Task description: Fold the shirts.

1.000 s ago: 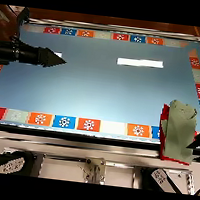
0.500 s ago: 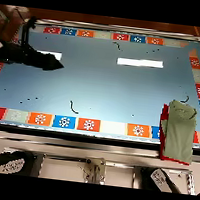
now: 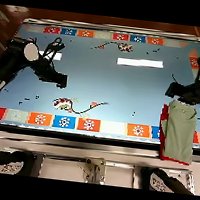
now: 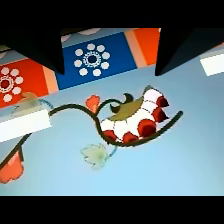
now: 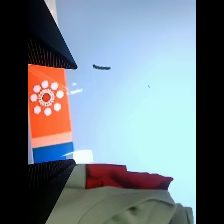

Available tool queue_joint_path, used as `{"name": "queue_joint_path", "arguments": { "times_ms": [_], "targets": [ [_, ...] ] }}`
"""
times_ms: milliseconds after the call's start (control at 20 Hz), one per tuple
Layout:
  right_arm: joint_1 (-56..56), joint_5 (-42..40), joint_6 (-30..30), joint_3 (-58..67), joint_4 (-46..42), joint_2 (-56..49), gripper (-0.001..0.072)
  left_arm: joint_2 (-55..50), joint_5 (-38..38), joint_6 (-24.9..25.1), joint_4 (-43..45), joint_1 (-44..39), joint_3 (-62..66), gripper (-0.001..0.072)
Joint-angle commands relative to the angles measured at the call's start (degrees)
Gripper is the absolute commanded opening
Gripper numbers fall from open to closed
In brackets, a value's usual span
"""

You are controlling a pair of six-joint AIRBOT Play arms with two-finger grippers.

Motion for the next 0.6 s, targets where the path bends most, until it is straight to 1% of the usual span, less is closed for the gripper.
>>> {"name": "queue_joint_path", "arguments": {
  "times_ms": [0,550],
  "targets": [
    [5.42,0.68,0.35,0.07,-0.31,-0.94,0.0683,-0.37,-0.66,-0.57,2.16,-0.55,0.20,0.0653],
    [6.56,0.63,0.35,0.07,-0.07,-0.94,0.0683,-0.37,-0.90,-0.55,1.99,-0.44,0.20,0.0654]
  ]
}}
